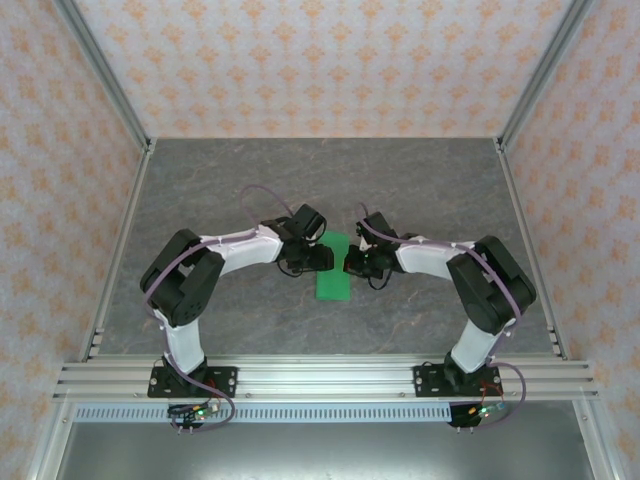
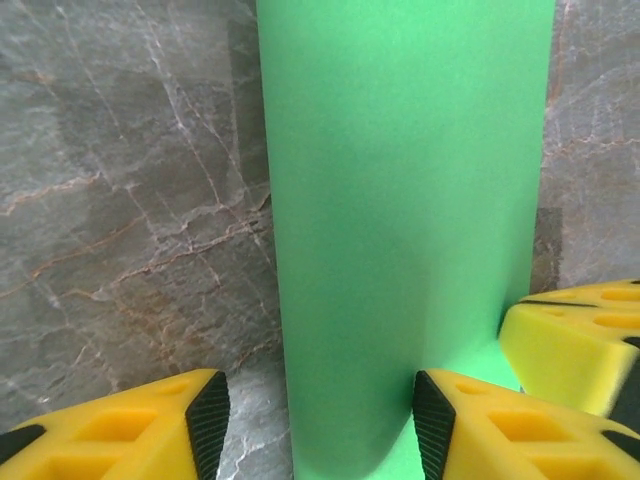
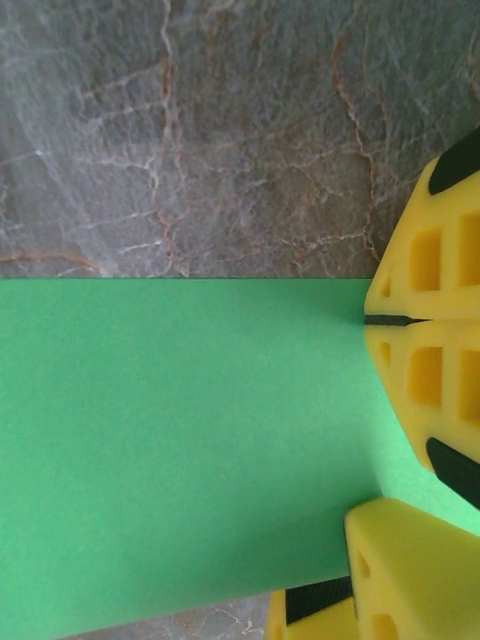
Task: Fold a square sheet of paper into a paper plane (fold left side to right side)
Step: Hold the square sheet of paper at the center of the table, then first fold the square sheet of paper in half at the center of the table.
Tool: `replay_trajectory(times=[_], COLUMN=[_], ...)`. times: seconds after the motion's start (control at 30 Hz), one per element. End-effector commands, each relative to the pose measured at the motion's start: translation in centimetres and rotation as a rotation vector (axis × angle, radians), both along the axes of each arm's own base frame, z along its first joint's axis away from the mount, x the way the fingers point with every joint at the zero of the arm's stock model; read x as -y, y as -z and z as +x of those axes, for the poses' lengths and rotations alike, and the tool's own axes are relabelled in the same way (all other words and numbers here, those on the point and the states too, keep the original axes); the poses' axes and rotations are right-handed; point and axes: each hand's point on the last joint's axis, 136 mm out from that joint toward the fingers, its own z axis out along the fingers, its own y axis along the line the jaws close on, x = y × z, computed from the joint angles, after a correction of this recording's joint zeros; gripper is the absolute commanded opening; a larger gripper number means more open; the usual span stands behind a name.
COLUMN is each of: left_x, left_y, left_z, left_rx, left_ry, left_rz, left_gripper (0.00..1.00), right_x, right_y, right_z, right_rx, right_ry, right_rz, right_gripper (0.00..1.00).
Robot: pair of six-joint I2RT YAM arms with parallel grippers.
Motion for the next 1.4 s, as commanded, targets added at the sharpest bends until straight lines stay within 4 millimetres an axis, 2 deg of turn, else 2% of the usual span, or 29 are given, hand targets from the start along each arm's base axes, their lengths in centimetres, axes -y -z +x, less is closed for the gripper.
replay_trajectory(times=[0.0, 0.17, 0.3, 0.43, 0.63, 0.87, 1.03, 1.23, 1.37], left_x=[-1.2, -0.6, 1.8, 3.1, 3.3, 1.2, -0.8, -2.3, -3.2], left_y=[-3.2, -5.9, -6.5, -5.6, -3.1, 0.2, 2.2, 2.6, 1.9], left_z=[0.4, 0.3, -0.1, 0.1, 0.1, -0.1, -0.2, -0.4, -0.4], left_rx=[0.087, 0.140, 0.117, 0.084, 0.040, 0.000, -0.033, -0.044, -0.033], left_ry=[-0.010, -0.011, 0.026, 0.031, 0.033, 0.019, -0.021, -0.037, -0.048], left_rz=[0.032, -0.049, -0.188, -0.242, -0.218, -0.107, -0.098, -0.091, -0.101], left_gripper=[0.56, 0.56, 0.46, 0.33, 0.29, 0.25, 0.23, 0.23, 0.23], right_x=[2.8, 2.6, 2.6, 2.7, 2.8, 3.2, 3.6, 4.2, 4.2], right_y=[3.7, 3.9, 4.1, 4.0, 4.1, 4.1, 4.3, 4.6, 4.5], right_z=[-2.3, -2.3, -2.4, -2.5, -2.5, -2.7, -2.9, -3.1, -3.1], right_rx=[-0.106, -0.112, -0.114, -0.113, -0.116, -0.120, -0.130, -0.138, -0.136], right_ry=[0.008, -0.001, -0.005, -0.009, -0.013, -0.022, -0.030, -0.036, -0.039], right_rz=[-0.165, -0.173, -0.185, -0.189, -0.198, -0.224, -0.249, -0.286, -0.285], right_gripper=[0.04, 0.03, 0.03, 0.03, 0.03, 0.03, 0.03, 0.03, 0.03])
